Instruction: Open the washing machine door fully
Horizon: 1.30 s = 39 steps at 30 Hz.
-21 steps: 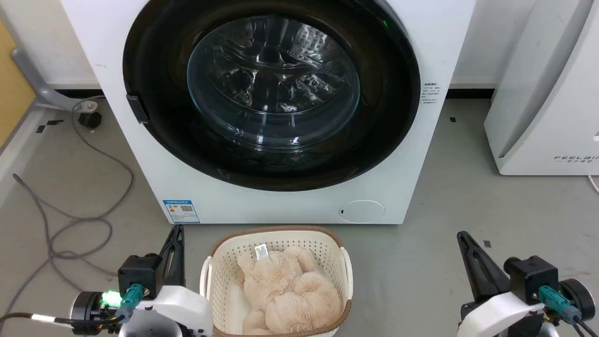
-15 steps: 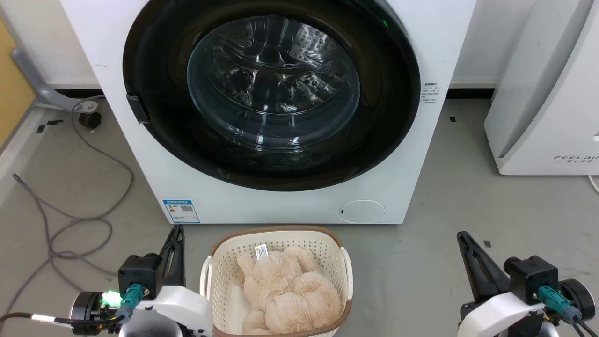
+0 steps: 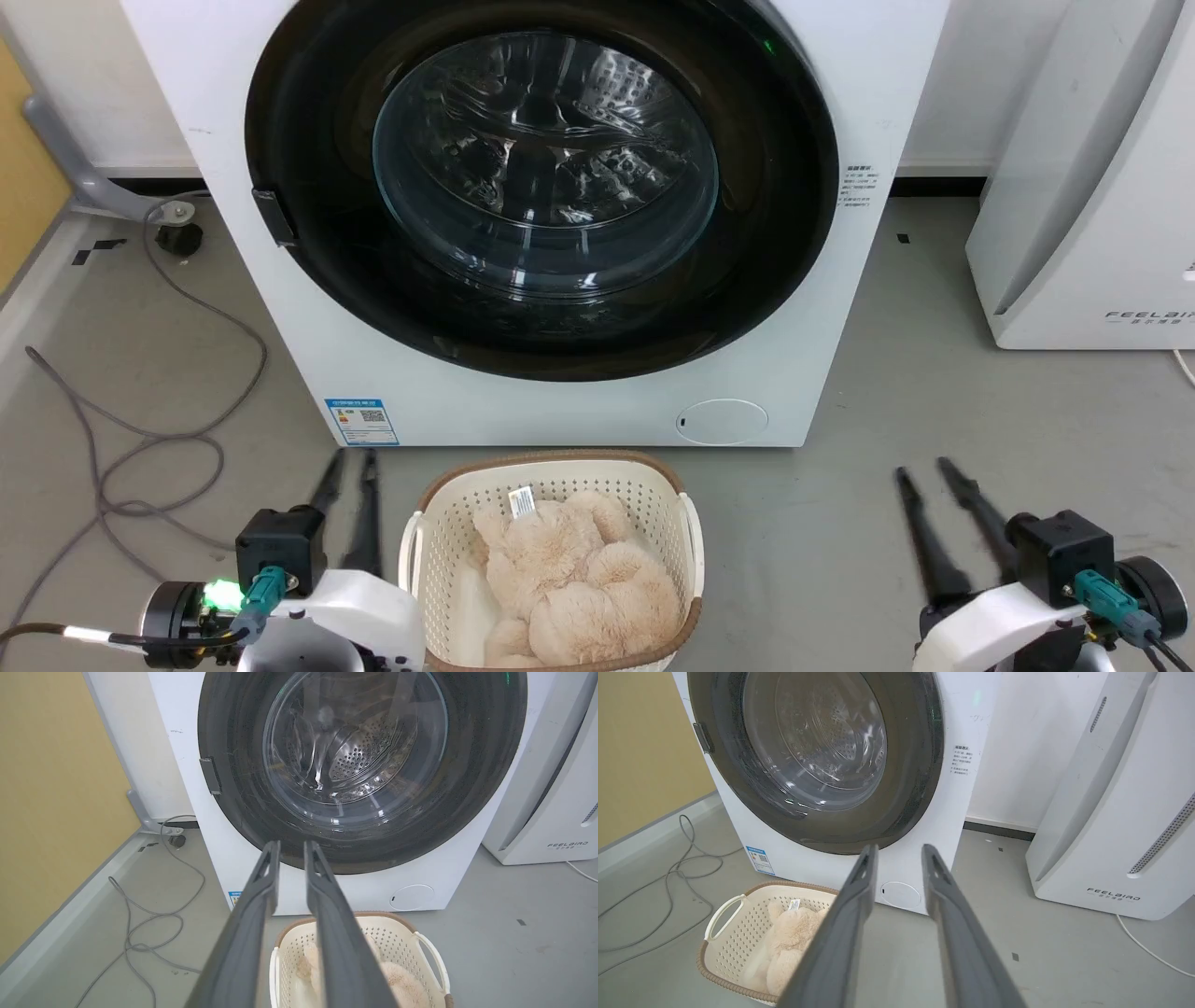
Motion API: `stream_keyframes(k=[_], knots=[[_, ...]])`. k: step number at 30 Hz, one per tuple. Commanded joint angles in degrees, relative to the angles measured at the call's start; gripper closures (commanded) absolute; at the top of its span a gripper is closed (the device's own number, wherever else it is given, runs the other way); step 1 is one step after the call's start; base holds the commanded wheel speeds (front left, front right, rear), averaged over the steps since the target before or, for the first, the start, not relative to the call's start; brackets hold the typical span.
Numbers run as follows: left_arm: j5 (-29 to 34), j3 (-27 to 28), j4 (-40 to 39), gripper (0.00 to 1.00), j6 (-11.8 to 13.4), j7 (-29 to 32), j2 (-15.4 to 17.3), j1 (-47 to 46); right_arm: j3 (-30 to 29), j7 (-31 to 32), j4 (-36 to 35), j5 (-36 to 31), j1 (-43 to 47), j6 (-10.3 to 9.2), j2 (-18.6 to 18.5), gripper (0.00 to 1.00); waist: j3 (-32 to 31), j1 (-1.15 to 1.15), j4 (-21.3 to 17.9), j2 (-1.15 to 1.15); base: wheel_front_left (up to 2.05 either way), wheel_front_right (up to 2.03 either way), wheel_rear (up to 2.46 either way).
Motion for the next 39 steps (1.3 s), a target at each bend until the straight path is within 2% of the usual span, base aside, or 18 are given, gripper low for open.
stream_keyframes(k=[1,14,15,16,20,26,34,39], knots=[[-0.03,-0.03,0.06,0.00,0.06,-0.10,0.00,-0.03,-0.08,-0.10,0.03,0.08,-0.03,0.00,0.00,0.00,0.02,0.00,-0.01,0.00,0.00,0.00,0.00],[-0.45,-0.70,0.79,0.00,1.31,-1.66,0.01,-0.63,-1.34,-1.65,-0.14,2.13,-0.57,-0.01,0.02,0.00,0.25,0.00,-0.05,0.00,0.00,0.00,0.00],[-0.48,-0.73,0.85,0.00,1.40,-1.78,0.01,-0.68,-1.44,-1.77,-0.20,2.36,-0.63,-0.01,0.02,0.62,0.27,0.00,-0.05,0.00,0.00,0.00,0.00],[-0.52,-0.78,0.91,0.00,1.49,-1.90,0.01,-0.72,-1.51,-1.88,-0.23,2.63,-0.67,-0.01,0.02,1.00,0.29,0.00,-0.05,0.00,0.00,0.00,0.00],[-0.66,-0.94,1.16,0.00,1.85,-2.38,0.02,-0.91,-1.81,-2.36,-0.25,4.66,-0.93,-0.01,0.03,1.00,0.34,0.00,-0.03,0.00,0.00,0.00,0.00],[-0.84,-1.19,1.49,0.00,2.36,-3.09,0.02,-1.16,-2.00,-3.07,0.50,11.59,-1.43,-0.01,0.04,1.00,0.41,0.00,0.01,0.00,0.00,0.00,0.00],[-0.98,-1.42,1.73,0.00,3.02,-4.05,0.03,-1.51,-0.93,-3.84,1.92,24.52,-2.33,-0.01,0.05,1.00,0.75,0.00,0.05,0.00,0.00,0.00,0.00],[-1.03,-1.54,1.84,0.00,3.43,-4.65,0.04,-1.78,-1.30,-1.40,3.45,32.28,-3.02,-0.02,0.06,1.00,1.09,0.00,0.04,0.00,0.00,0.00,0.00]])
